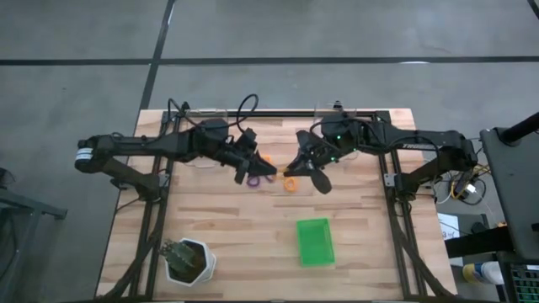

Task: Sort spring keychains
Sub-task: Put the bottom left yellow spring keychain into the green bin

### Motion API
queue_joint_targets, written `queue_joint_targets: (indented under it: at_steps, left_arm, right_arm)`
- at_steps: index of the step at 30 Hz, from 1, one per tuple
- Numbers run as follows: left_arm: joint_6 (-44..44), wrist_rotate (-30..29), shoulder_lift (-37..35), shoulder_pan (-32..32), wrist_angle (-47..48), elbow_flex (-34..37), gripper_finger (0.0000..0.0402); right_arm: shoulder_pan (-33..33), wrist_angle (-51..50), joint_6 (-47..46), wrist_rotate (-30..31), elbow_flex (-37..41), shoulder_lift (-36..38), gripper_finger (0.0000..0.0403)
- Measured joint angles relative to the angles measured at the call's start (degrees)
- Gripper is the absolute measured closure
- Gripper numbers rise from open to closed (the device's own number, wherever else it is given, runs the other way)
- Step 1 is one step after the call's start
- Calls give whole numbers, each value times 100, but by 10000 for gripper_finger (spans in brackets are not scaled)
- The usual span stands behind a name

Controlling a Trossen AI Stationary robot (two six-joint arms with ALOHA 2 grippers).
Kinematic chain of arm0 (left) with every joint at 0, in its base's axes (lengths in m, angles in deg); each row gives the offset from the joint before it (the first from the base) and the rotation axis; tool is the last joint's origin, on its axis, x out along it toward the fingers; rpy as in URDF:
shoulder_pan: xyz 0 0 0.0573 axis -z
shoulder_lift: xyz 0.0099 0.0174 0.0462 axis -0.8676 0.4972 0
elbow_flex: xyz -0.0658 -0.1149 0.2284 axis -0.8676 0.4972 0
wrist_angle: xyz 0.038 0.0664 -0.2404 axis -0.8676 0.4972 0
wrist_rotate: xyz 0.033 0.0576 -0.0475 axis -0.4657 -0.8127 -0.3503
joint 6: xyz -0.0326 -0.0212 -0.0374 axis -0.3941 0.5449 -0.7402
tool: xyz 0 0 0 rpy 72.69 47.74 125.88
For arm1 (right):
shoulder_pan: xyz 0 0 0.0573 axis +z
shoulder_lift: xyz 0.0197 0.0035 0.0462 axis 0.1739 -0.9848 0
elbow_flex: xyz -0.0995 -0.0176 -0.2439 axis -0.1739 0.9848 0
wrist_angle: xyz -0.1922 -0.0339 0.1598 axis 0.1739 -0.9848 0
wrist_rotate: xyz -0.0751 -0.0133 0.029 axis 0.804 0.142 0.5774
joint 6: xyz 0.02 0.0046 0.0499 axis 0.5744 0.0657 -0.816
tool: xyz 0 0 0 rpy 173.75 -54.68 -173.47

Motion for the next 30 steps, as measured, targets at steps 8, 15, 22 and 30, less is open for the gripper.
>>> queue_joint_targets:
  at_steps: [8,15,22,30]
  left_arm:
    - [275,25,0,2,-57,-194,234]
    - [549,-483,0,-57,-56,-303,167]
    - [638,-490,0,-109,-44,-301,161]
    - [745,-479,0,-127,3,-299,161]
  right_arm:
    - [140,-1333,-551,40,-490,4,392]
    - [697,-2384,-1234,50,-533,-9,392]
    - [1488,-3173,-1695,207,-513,-293,391]
    - [1987,-3577,-1578,221,-303,-1186,390]
